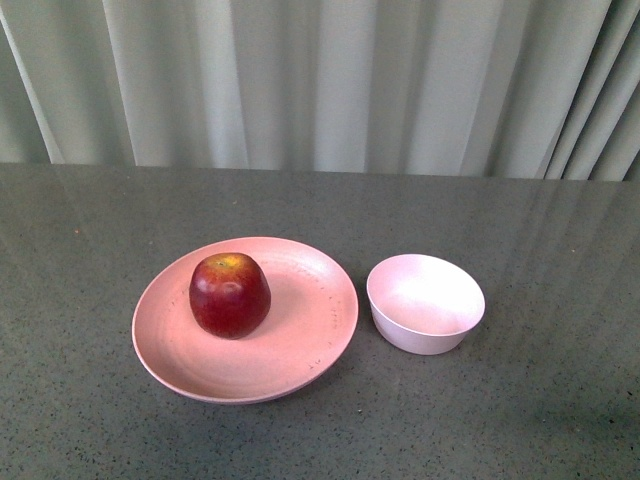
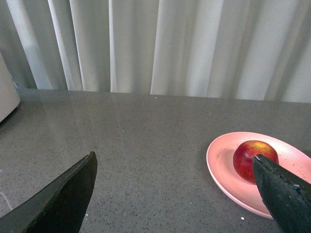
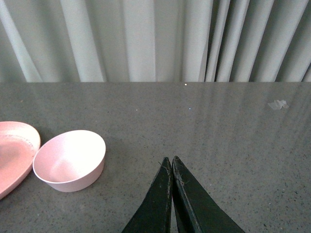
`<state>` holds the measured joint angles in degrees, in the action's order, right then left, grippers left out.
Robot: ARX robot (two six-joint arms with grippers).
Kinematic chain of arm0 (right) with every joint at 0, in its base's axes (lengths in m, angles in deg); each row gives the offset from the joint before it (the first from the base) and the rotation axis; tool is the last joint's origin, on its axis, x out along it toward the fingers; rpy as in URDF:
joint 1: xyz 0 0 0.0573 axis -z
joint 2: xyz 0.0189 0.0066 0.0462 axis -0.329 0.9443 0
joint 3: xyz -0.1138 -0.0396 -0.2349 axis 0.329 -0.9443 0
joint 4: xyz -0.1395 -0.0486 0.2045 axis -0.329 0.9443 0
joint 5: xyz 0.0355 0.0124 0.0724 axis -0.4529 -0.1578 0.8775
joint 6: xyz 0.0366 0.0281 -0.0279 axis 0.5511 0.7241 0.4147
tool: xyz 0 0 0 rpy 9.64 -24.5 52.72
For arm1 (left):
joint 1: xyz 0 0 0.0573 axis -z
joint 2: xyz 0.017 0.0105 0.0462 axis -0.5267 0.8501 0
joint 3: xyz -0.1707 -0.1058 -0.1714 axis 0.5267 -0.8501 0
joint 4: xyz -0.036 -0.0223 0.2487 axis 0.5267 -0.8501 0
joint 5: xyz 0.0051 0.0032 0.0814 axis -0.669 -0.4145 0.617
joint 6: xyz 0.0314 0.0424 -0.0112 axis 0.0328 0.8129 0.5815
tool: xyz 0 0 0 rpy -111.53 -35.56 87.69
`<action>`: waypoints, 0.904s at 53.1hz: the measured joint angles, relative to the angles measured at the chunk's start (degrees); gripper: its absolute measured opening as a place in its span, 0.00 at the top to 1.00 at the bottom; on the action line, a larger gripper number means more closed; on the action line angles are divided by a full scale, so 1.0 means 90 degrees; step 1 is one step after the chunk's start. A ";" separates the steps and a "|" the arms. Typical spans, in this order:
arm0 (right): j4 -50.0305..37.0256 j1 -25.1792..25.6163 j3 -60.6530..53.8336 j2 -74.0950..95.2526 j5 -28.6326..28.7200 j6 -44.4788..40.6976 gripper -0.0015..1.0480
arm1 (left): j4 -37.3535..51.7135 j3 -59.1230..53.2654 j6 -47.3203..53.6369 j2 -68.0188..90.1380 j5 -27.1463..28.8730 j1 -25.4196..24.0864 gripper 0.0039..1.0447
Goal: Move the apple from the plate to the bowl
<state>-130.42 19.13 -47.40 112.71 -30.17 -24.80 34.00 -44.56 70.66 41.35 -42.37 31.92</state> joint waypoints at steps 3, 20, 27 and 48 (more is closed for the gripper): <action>0.0299 0.0000 -0.0046 -0.0357 0.0002 0.0000 0.98 | 0.0000 0.0000 0.0000 0.0000 0.0000 0.0000 0.08; 0.1909 0.0000 -0.0056 -0.2174 0.0002 0.0000 0.98 | 0.0000 0.0000 0.0000 0.0000 0.0000 0.0000 0.08; 0.2443 -0.0002 -0.0058 -0.2742 0.0000 0.0000 0.98 | 0.0000 0.0000 0.0000 0.0000 0.0000 0.0000 0.08; 0.3407 0.0000 -0.0058 -0.3733 0.0000 0.0000 0.98 | 0.0000 0.0000 0.0000 0.0000 0.0000 0.0000 0.08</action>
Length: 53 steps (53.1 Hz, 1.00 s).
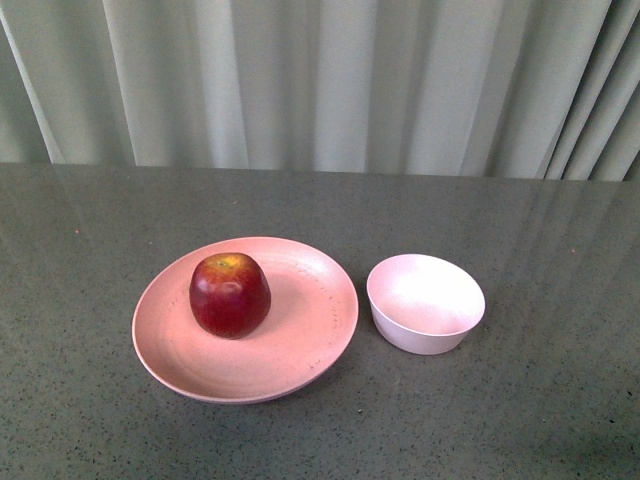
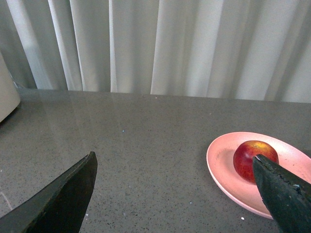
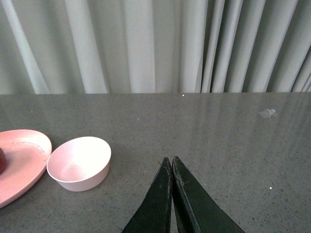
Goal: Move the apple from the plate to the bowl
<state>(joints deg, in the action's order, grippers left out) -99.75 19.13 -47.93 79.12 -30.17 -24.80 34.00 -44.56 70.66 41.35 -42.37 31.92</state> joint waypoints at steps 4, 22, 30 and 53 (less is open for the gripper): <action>0.0168 0.0000 0.0000 -0.0165 0.0000 0.0000 0.98 | 0.0000 0.0000 0.0000 0.0000 0.0000 0.0000 0.08; 0.1377 0.0000 0.0002 -0.1185 0.0024 0.0000 0.98 | 0.0000 0.0000 0.0002 0.0000 0.0000 0.0000 0.08; 0.1795 0.0000 0.0002 -0.1751 0.0002 0.0000 0.98 | 0.0000 0.0000 0.0000 0.0000 0.0000 0.0000 0.08; 0.1807 0.0000 0.0002 -0.1768 0.0002 -0.0005 0.38 | 0.0000 0.0000 0.0000 0.0000 0.0000 0.0000 0.08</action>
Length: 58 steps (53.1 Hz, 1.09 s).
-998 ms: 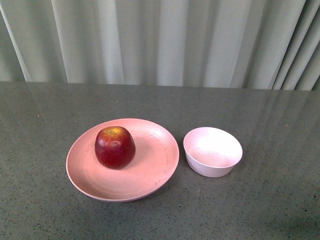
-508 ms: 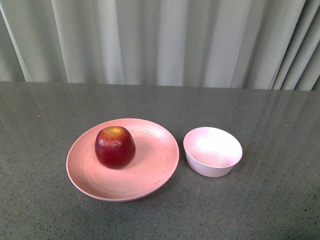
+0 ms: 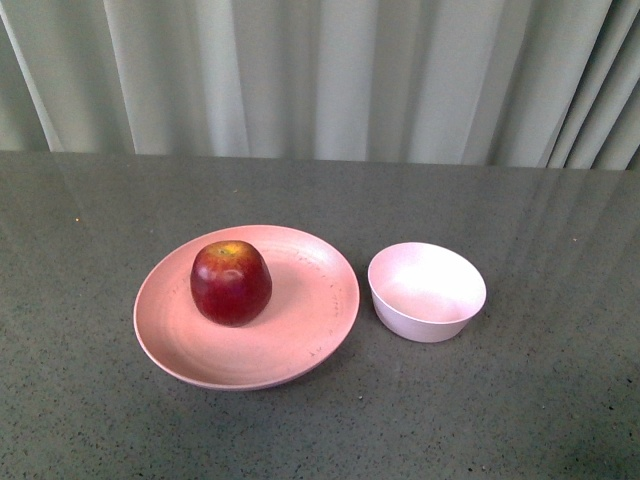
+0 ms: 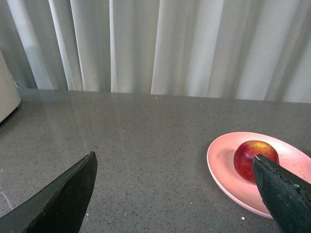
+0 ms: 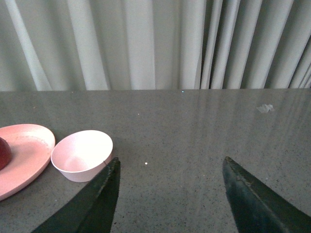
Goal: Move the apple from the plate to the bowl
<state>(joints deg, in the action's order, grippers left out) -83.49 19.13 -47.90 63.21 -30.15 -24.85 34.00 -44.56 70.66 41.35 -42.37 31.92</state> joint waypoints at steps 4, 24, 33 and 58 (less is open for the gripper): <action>0.0000 0.0000 0.0000 0.0000 -0.0005 0.0002 0.23 | -0.0675 0.0250 -0.0158 0.0369 -0.0758 -0.0138 0.08; 0.0000 0.0000 0.0000 -0.0005 0.0000 0.0002 0.09 | 0.2251 0.1865 -0.0695 0.6239 -0.0260 0.1440 0.08; 0.0000 -0.0002 0.0000 -0.0005 0.0000 0.0002 0.09 | 0.2936 0.2514 -0.0614 0.7873 0.0131 0.2110 0.08; 0.0000 0.0000 0.0000 -0.0005 0.0000 0.0002 0.09 | 0.3633 0.4112 -0.0580 1.0853 0.0389 0.2730 0.08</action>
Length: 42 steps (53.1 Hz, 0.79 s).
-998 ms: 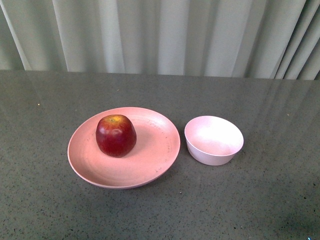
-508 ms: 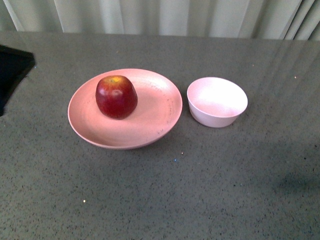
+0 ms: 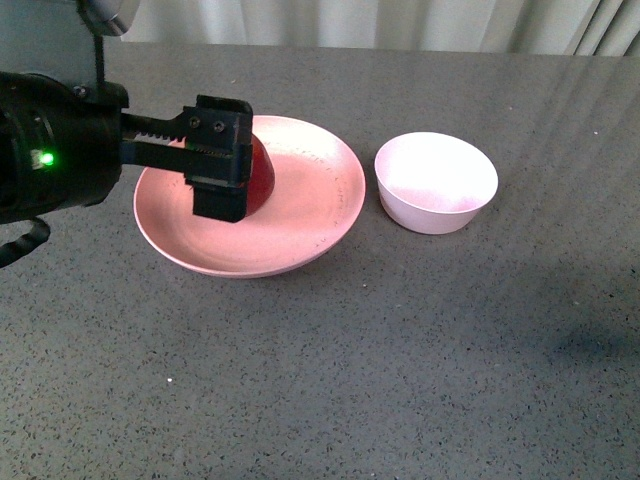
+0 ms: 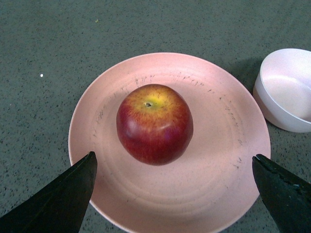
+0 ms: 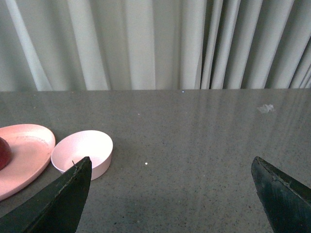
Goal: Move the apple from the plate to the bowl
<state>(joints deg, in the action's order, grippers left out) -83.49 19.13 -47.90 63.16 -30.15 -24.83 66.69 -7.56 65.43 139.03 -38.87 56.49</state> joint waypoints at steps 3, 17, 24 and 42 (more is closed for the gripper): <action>0.0000 0.0000 0.0000 0.0000 0.0000 0.0000 0.09 | 0.0000 0.0175 0.0000 0.0192 -0.0002 -0.0005 0.08; 0.0000 -0.0002 0.0000 0.0000 0.0000 0.0000 0.09 | -0.0017 0.0729 0.0005 0.0918 -0.0007 -0.0114 0.08; 0.0000 0.0000 0.0000 0.0000 0.0000 0.0000 0.09 | -0.0117 0.0996 0.0002 0.1183 0.0005 -0.0165 0.08; 0.0000 0.0000 0.0000 0.0000 0.0000 0.0000 0.09 | -0.0466 0.1855 -0.0056 0.1979 0.0073 -0.0279 0.08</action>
<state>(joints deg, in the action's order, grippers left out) -83.49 19.13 -47.90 63.16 -30.15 -24.83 62.50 9.14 64.93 156.84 -38.21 53.98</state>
